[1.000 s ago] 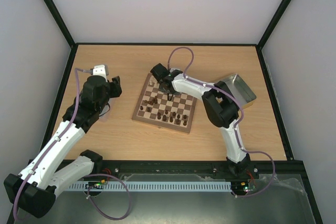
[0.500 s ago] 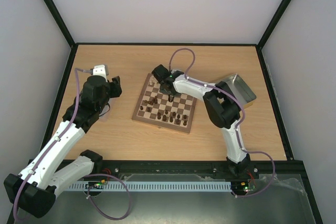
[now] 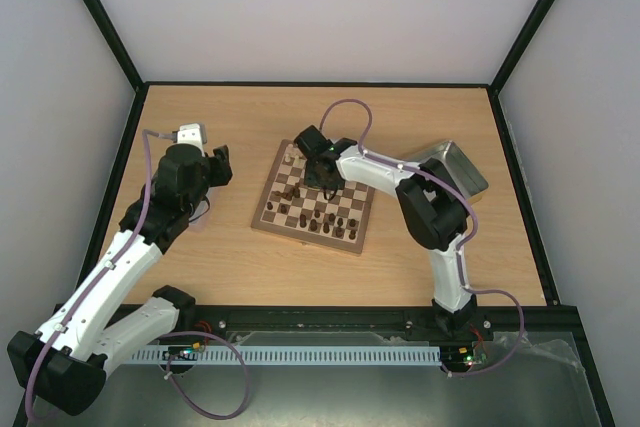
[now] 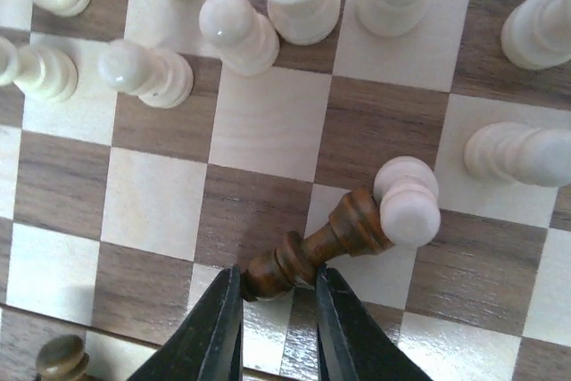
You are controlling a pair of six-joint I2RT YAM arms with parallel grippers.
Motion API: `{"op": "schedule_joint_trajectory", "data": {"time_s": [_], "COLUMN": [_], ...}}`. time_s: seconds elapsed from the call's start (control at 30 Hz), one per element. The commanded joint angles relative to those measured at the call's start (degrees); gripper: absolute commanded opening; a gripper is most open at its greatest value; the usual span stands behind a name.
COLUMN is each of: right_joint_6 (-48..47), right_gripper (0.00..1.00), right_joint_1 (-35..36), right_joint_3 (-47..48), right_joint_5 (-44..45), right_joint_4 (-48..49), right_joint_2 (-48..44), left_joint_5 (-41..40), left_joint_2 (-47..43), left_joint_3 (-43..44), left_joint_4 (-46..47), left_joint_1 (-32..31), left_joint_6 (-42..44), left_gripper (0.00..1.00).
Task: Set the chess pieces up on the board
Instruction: Move the chess piece to the chessboard.
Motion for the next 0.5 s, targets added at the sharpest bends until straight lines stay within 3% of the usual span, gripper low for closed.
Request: {"op": "schedule_joint_trajectory", "data": {"time_s": [0.0, 0.1, 0.47], "right_joint_6": [-3.9, -4.0, 0.2], "right_gripper": [0.22, 0.30, 0.33], "right_joint_1": [0.1, 0.0, 0.1], "right_joint_3": [-1.6, -1.0, -0.3], "right_joint_5": [-1.7, 0.3, 8.8], "right_joint_4": [-1.4, -1.8, -2.5], "right_joint_2": [-2.7, -2.8, -4.0], "left_joint_5": [-0.1, 0.0, -0.1], "left_joint_2": [-0.5, -0.4, -0.2], "left_joint_3": [-0.3, -0.3, -0.3], "left_joint_4": [0.9, 0.8, 0.8], "left_joint_1": [-0.3, -0.3, -0.3], "left_joint_6": [0.5, 0.5, 0.5], "left_gripper": [0.59, 0.59, 0.59]}}
